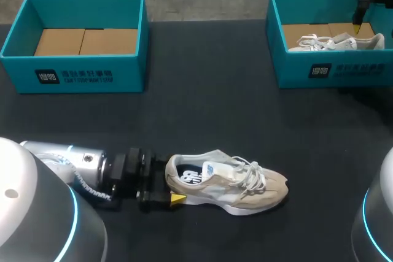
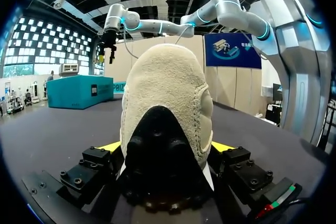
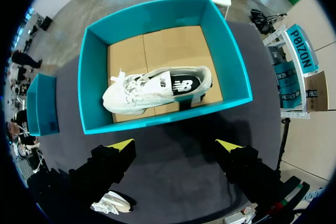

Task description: Take the shoe out of the shoebox, open the shoe tongue, remove and reinsert the insole, then place the shoe into the shoebox

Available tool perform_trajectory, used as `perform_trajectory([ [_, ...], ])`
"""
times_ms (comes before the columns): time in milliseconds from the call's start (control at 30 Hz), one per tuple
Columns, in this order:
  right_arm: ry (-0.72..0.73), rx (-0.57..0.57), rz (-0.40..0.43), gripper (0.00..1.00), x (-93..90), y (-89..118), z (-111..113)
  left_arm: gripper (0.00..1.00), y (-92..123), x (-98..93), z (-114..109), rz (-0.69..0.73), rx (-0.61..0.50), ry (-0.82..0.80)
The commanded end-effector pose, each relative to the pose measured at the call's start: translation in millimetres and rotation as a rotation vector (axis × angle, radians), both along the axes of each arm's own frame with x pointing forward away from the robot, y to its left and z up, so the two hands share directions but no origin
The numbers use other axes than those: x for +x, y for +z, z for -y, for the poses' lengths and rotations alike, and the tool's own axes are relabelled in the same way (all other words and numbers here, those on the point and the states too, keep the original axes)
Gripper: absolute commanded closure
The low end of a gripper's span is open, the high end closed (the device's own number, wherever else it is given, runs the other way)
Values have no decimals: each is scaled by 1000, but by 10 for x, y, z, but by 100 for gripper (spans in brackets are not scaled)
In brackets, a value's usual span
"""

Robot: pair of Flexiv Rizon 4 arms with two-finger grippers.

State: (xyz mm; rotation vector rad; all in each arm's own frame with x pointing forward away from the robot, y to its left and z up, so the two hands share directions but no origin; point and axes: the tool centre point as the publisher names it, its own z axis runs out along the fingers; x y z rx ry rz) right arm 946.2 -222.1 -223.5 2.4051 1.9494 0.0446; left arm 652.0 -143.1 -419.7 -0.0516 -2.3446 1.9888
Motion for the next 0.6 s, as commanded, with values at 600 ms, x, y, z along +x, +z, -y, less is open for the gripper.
perform_trajectory([
  [600,-2,-1,0,0,-3,1,-2,0,79,37,-91,-22,10,-19],
])
